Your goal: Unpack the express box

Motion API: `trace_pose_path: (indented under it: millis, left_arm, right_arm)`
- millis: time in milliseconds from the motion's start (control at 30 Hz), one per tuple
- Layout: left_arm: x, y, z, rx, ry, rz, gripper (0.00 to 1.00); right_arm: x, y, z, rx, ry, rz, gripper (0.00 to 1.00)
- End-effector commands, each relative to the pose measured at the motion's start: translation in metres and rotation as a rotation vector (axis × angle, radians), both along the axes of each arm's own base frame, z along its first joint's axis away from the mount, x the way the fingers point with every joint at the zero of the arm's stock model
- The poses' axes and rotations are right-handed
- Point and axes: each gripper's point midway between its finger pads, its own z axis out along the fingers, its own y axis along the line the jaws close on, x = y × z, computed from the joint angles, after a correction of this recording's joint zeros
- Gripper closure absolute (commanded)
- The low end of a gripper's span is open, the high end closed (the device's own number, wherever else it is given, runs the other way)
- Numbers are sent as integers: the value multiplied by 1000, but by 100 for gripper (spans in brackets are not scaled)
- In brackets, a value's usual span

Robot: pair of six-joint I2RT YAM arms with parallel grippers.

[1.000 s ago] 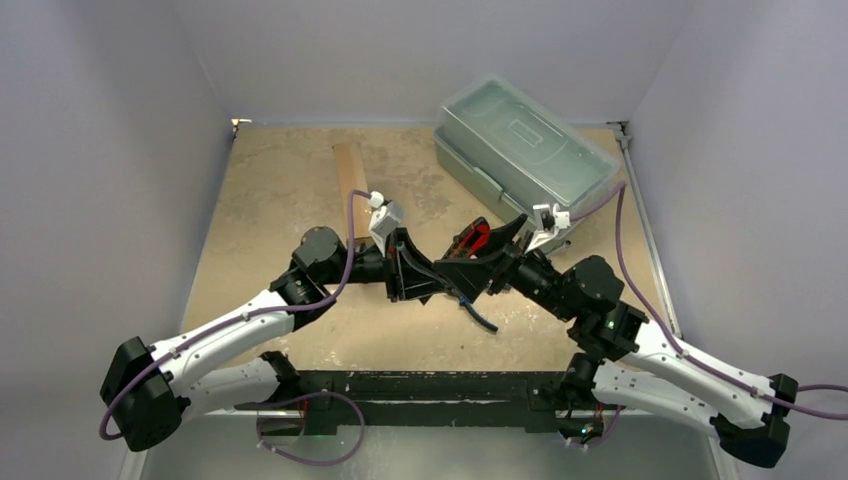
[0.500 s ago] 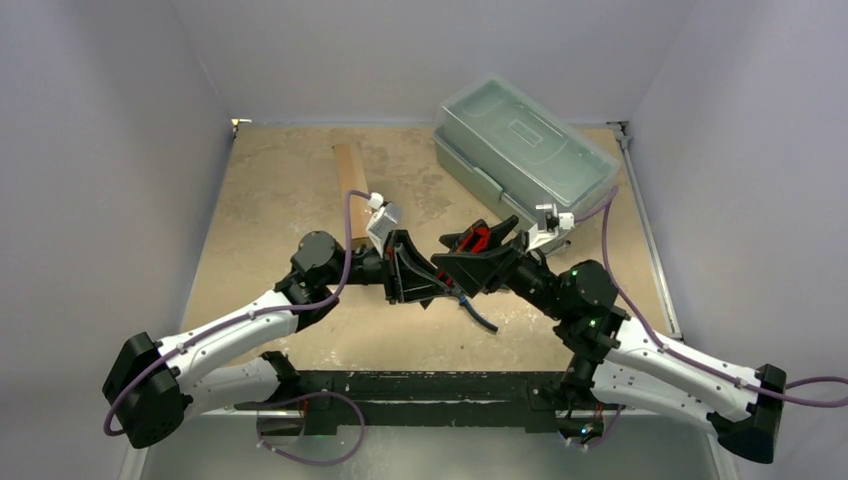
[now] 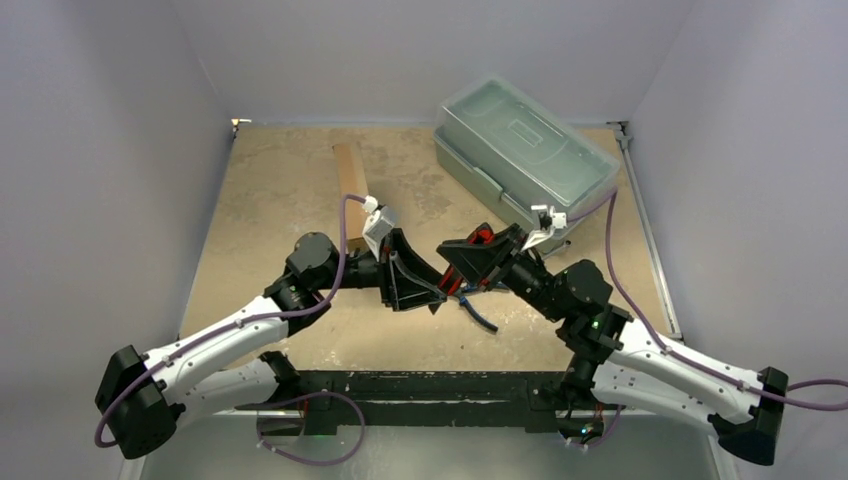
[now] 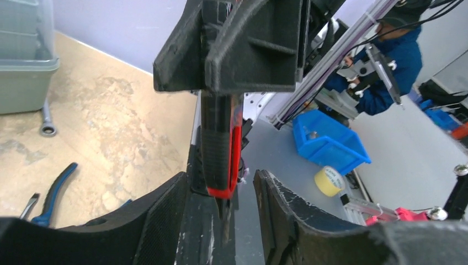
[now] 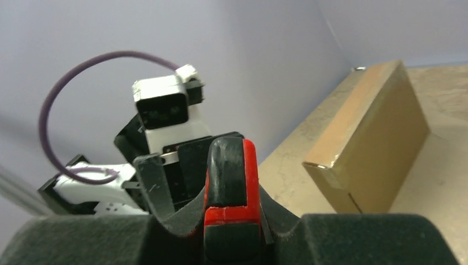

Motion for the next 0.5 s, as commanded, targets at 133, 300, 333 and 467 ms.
trace_pose_path:
  millis: [133,300,333,467]
  left_arm:
    - [25,14,-10,118,-56,186,43]
    - [84,54,1,287,-10,612,42]
    - [98,71,4,308,9,737,42]
    - [129,134,21,347,72,1125,40]
  right_arm:
    - [14,-35,0,-47,9,-171,100]
    - [40,-51,-30,-213,86,-344,100]
    - [43,-52,-40,-263,99,-359,100]
    - [46,-47,-59,-357,113,-355,100]
